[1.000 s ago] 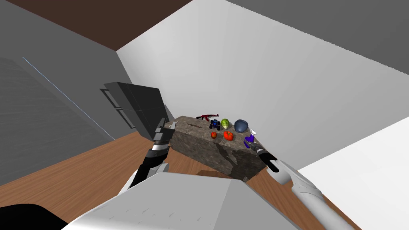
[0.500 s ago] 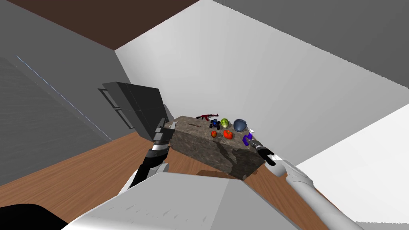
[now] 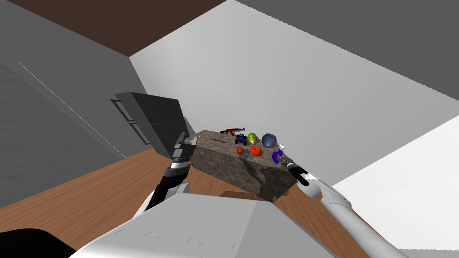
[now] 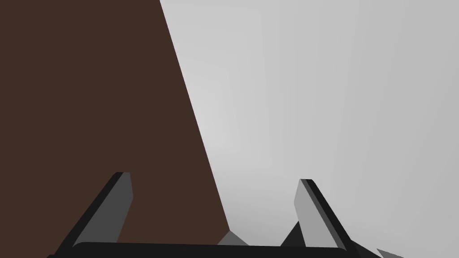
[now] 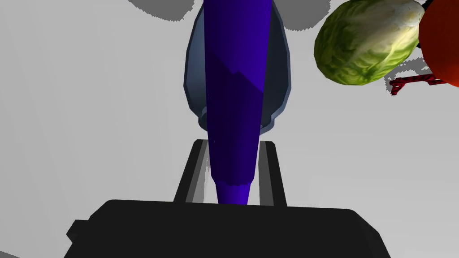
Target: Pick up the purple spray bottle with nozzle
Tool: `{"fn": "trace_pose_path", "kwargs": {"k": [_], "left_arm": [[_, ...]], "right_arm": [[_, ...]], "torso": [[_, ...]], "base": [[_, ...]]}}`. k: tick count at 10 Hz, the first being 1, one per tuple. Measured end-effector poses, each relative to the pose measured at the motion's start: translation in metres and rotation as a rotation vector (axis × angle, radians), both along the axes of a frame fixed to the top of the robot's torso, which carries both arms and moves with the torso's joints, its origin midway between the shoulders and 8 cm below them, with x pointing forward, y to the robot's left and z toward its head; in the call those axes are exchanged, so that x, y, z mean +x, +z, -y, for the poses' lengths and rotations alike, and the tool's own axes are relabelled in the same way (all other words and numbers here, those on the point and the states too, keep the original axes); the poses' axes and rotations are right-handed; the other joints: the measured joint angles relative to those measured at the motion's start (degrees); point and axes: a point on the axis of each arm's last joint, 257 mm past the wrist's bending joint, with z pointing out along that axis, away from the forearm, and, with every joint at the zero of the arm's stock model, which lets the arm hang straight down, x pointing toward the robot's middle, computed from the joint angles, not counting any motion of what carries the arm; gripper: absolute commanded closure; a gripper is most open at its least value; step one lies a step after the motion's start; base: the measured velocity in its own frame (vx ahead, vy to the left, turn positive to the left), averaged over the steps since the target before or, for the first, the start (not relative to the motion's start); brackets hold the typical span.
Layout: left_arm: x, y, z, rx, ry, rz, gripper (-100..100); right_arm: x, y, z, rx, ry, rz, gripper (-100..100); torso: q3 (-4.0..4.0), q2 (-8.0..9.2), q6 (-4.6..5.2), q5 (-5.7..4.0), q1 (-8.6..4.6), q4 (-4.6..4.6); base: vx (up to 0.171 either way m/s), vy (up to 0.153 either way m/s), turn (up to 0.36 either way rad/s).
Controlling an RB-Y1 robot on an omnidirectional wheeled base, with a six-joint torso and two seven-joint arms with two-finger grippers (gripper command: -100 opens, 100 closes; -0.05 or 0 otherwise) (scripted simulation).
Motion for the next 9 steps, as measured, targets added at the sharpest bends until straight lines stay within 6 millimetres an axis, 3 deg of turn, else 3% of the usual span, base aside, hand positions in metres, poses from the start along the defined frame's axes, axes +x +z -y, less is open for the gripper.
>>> {"fn": "trace_pose_path", "kwargs": {"k": [9], "left_arm": [[0.0, 0.0, 0.0, 0.0, 0.0, 0.0, 0]], "right_arm": [[-0.07, -0.022, -0.025, 0.033, -0.033, 0.0, 100]], "torso": [[-0.48, -0.45, -0.18, -0.71, -0.4, -0.52]], "base": [[0.052, -0.044, 0.059]]}}
